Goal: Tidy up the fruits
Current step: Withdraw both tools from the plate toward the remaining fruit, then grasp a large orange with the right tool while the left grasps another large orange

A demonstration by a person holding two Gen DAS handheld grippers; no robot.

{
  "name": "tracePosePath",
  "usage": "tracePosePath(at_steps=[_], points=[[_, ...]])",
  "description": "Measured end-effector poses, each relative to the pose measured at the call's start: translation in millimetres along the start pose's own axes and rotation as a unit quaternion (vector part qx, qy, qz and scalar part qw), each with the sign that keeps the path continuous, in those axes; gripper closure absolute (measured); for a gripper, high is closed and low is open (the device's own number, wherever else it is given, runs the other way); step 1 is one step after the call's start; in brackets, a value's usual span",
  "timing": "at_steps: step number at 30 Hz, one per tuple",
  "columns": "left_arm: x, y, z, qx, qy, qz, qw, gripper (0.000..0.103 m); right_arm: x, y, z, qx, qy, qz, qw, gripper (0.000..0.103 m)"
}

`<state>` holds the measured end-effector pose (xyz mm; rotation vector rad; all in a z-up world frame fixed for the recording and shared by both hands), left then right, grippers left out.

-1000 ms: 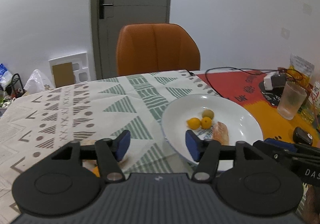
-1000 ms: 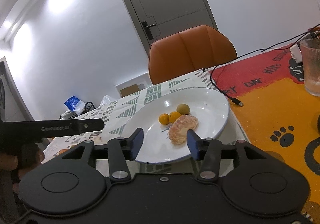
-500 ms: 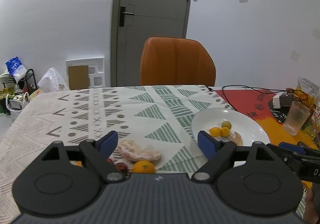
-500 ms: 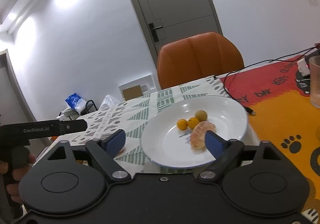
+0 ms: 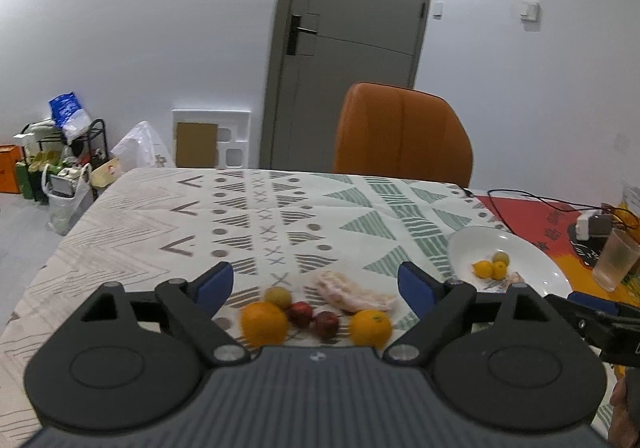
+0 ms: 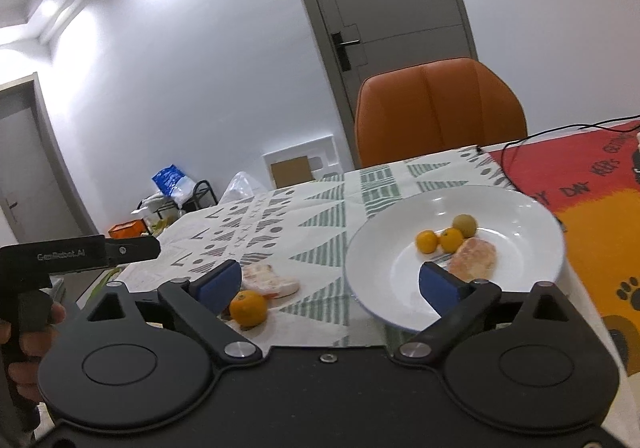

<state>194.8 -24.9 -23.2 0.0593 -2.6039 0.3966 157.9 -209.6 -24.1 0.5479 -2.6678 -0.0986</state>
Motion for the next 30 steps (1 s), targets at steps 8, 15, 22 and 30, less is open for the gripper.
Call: tracePosePath(at_steps=[8, 15, 22, 30], points=[[12, 30, -3, 0.014, -0.005, -0.019, 0.9997, 0.015, -10, 24, 3, 0.013, 0.01, -0.023, 1.0, 0.007], [15, 52, -1, 0.027, -0.002, -0.031, 0.9992, 0.015, -21, 45, 4, 0.025, 0.021, -0.042, 0.999, 0.007], [13, 60, 1, 0.033, 0.003, -0.031, 0.999, 0.015, -31, 55, 8, 0.031, 0.033, -0.054, 0.998, 0.007], [-2, 65, 6, 0.042, 0.008, -0.031, 0.9986, 0.016, -47, 62, 12, 0.041, 0.052, -0.067, 0.996, 0.017]])
Point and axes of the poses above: each gripper's, at about its wrist camera, not at the fingertips, and x roughly against the way its jaws point, y to its left, z to its underside, the point moved 8 cm from there along -x, roughly the way its jaws point, and after that the axes turned 9 degrees about x, right-handed, at the moved point
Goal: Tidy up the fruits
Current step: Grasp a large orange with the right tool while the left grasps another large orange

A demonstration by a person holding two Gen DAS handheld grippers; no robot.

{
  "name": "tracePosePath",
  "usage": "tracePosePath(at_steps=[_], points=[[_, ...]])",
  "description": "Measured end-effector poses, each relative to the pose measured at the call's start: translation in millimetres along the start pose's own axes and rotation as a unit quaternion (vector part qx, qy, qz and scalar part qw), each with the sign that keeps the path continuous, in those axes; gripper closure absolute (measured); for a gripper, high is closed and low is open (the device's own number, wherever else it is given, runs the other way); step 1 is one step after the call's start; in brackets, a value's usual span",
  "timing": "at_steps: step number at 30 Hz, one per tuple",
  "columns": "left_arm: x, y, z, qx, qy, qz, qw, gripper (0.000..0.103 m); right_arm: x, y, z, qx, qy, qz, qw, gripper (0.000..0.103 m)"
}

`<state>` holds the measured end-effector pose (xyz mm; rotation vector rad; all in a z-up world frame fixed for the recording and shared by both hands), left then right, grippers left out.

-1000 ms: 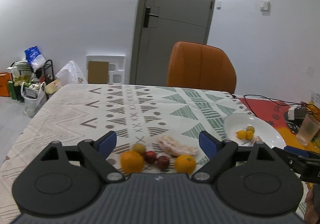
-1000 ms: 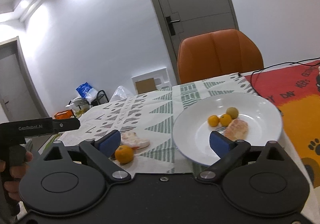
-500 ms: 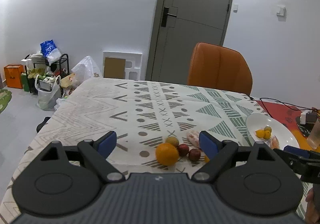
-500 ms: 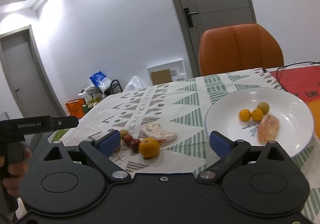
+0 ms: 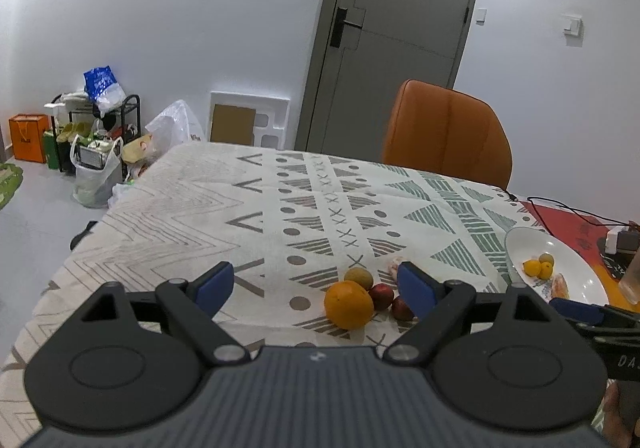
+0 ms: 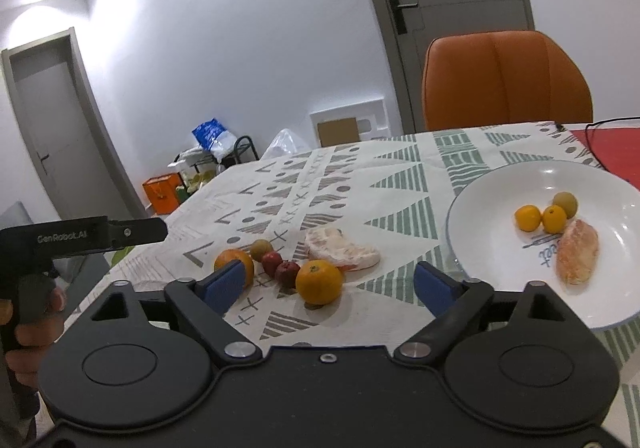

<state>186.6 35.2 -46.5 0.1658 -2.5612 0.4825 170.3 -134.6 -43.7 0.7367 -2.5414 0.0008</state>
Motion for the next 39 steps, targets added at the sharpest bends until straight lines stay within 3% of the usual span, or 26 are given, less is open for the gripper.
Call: tracePosePath(at_steps=[12, 20, 29, 32, 33, 34, 35, 39], points=[[-33, 2, 12, 0.005, 0.026, 0.001, 0.9996, 0.023, -29, -1, 7, -0.002, 0.03, -0.009, 1.0, 0.026], [-53, -1, 18, 0.007, 0.043, 0.01, 0.999, 0.042, -48, 1, 10, 0.001, 0.049, -0.022, 0.999, 0.039], [-70, -4, 21, 0.014, 0.063, 0.02, 0.9977, 0.048, -65, 4, 10, 0.009, 0.066, -0.031, 0.997, 0.041], [-72, -7, 24, 0.015, 0.071, 0.028, 0.997, 0.05, -70, 6, 11, 0.01, 0.072, -0.04, 0.997, 0.046], [-73, -8, 26, 0.016, 0.075, 0.034, 0.9965, 0.053, -72, 7, 12, 0.011, 0.075, -0.043, 0.996, 0.051], [-73, -11, 27, 0.017, 0.08, 0.043, 0.9958, 0.059, -75, 8, 13, 0.013, 0.08, -0.045, 0.996, 0.065], [-73, -13, 28, 0.017, 0.083, 0.049, 0.9952, 0.067, -77, 8, 15, 0.012, 0.086, -0.046, 0.995, 0.067], [-71, -18, 29, 0.009, 0.083, 0.046, 0.9954, 0.068, -74, 7, 16, 0.009, 0.083, -0.049, 0.995, 0.068]])
Point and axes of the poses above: each gripper's, at about its wrist camera, not at the fingertips, and x roughly against the way its jaws point, y to its left, z to its underside, the point moved 8 cm from there along -x, roughly the way its jaws point, and after that the axes turned 9 degrees about x, right-handed, at the moved point
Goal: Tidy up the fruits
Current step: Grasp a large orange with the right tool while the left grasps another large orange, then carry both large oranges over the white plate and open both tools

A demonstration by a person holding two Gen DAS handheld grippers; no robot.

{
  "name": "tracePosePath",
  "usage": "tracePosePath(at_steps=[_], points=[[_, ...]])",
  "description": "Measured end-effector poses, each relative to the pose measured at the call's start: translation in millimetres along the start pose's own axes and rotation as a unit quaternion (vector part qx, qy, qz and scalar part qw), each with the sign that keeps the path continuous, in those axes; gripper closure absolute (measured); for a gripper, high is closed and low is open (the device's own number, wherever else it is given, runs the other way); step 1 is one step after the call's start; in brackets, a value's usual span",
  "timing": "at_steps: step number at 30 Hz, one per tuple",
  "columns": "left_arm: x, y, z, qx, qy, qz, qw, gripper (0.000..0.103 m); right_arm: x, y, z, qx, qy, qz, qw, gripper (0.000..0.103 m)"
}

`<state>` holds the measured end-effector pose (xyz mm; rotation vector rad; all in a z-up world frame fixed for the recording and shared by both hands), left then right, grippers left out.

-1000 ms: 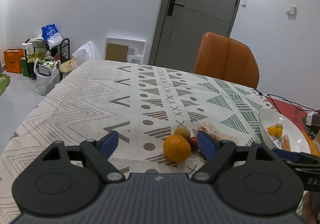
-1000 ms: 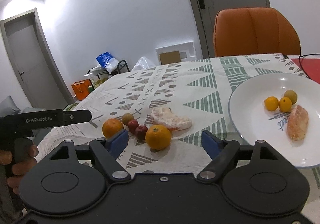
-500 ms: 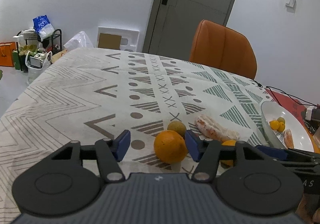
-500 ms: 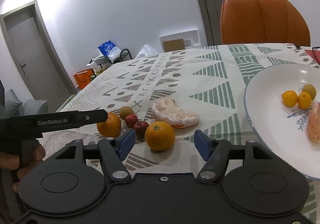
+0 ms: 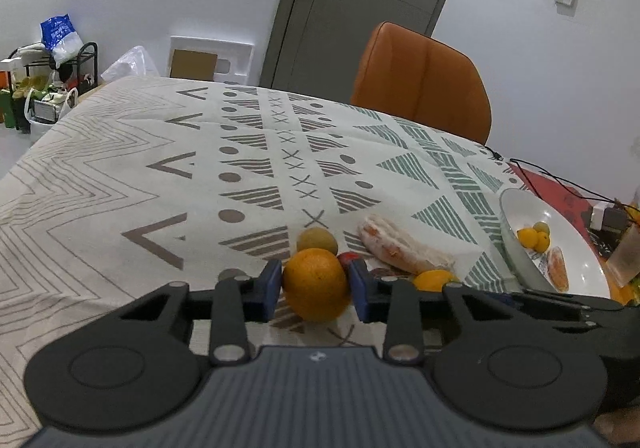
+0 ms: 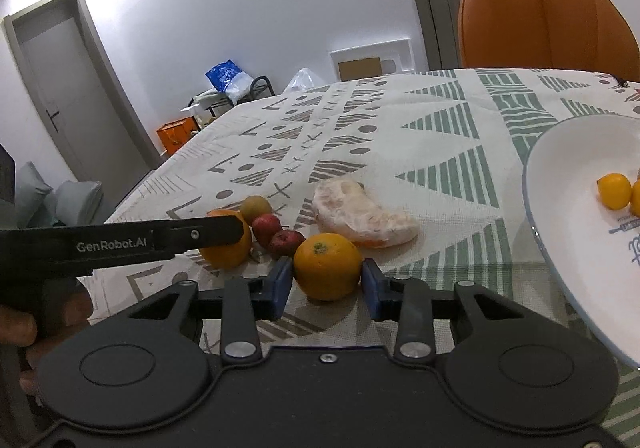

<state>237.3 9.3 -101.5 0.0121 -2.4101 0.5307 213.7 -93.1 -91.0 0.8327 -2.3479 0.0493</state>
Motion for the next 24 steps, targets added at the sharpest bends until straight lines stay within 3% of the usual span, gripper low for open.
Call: tracePosePath(at_steps=[11, 24], points=[[11, -15, -7, -0.004, -0.018, 0.005, 0.9998, 0.069, 30, -9, -7, 0.002, -0.034, 0.015, 0.999, 0.068], [12, -64, -4, -0.026, -0.026, 0.034, 0.9987, 0.069, 72, -43, -4, -0.016, -0.063, 0.052, 0.997, 0.068]])
Point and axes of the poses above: each gripper's, at about its wrist camera, not at the fingertips, and x roughly against the way its jaws point, y to its left, z to its underside, the point moved 8 cm from there along -x, roughly the way its jaws point, and after that the axes turned 9 degrees about x, right-handed, at the moved point
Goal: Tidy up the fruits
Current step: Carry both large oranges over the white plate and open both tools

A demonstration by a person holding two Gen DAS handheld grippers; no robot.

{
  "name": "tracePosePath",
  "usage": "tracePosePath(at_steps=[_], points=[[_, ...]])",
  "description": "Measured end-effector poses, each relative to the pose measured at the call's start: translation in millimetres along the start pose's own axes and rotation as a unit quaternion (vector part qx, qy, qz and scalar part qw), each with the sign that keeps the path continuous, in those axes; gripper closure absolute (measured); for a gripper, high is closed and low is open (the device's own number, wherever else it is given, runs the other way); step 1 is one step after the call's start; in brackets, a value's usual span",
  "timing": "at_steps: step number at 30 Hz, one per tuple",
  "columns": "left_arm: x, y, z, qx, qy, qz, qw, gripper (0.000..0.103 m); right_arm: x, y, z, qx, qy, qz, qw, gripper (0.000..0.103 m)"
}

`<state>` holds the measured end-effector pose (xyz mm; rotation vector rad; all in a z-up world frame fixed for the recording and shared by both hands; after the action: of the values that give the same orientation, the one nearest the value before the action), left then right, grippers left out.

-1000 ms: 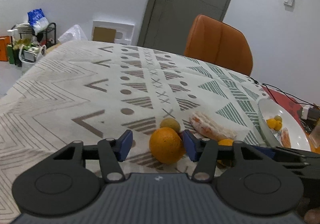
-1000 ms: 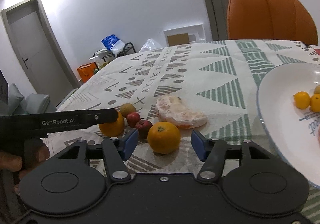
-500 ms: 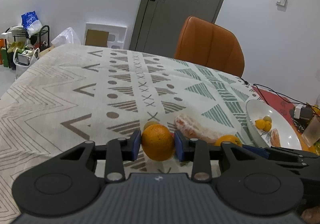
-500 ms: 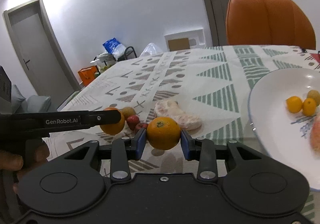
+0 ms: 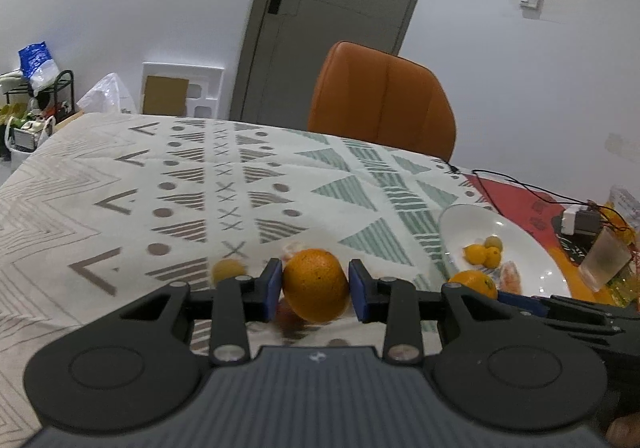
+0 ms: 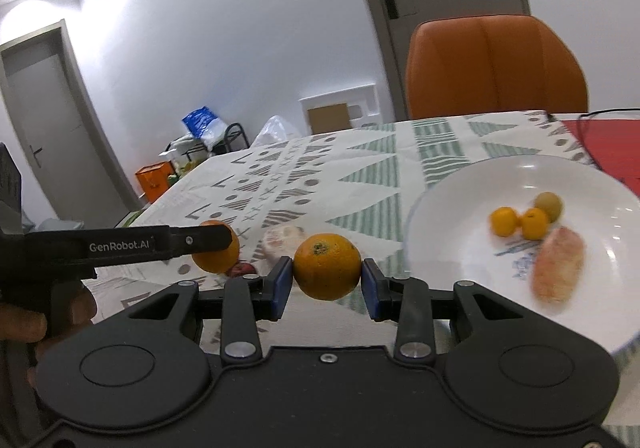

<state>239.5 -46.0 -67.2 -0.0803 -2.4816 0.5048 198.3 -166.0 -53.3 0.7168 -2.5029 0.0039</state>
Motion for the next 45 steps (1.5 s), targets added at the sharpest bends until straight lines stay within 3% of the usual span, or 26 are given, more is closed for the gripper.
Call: tracePosePath(at_steps=[34, 45], points=[[-35, -115, 31, -0.077, 0.032, 0.058, 0.9948, 0.069, 60, -107, 31, -0.067, -0.016, 0.09, 0.994, 0.067], [-50, -139, 34, -0.096, 0.033, 0.066, 0.9927, 0.069, 67, -126, 34, -0.042, -0.019, 0.144, 0.989, 0.064]])
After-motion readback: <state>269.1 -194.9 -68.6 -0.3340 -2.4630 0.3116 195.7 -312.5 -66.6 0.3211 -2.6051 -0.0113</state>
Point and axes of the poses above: each gripper's, at about its wrist camera, not at the fingertips, and x roughly against the way its jaws point, y to its left, z to its underside, the point moved 8 cm from there along -x, roughly the way its jaws point, and after that the axes turned 9 degrees about x, right-handed, at the moved point
